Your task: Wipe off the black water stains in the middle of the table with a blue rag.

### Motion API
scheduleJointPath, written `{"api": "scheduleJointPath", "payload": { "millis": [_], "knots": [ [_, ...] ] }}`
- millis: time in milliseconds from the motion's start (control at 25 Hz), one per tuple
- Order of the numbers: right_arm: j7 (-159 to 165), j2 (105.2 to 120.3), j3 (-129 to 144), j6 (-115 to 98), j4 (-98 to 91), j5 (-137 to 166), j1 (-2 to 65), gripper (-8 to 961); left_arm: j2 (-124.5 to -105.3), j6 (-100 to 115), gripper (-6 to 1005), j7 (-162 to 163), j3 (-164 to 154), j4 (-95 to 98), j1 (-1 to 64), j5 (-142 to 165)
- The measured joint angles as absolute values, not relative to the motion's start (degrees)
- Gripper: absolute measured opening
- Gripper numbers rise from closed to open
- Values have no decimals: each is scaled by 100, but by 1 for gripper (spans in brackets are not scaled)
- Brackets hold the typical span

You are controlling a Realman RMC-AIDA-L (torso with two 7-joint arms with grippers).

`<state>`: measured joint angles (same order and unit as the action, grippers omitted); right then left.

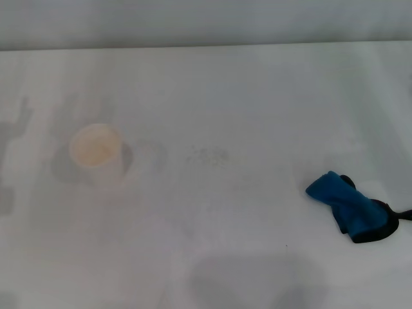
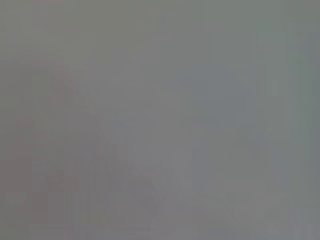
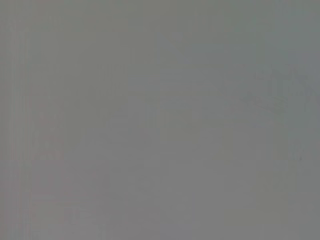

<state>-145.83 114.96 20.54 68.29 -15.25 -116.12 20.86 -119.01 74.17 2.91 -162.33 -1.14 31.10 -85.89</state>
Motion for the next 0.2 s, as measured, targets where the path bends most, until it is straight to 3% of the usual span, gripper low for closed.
{"api": "scheduleJointPath", "payload": {
  "millis": [200],
  "knots": [
    [-14637, 11507, 2007, 6825, -1506, -11619, 2043, 408, -11908, 7531, 893, 290, -16233, -109, 3078, -8590]
  ]
}}
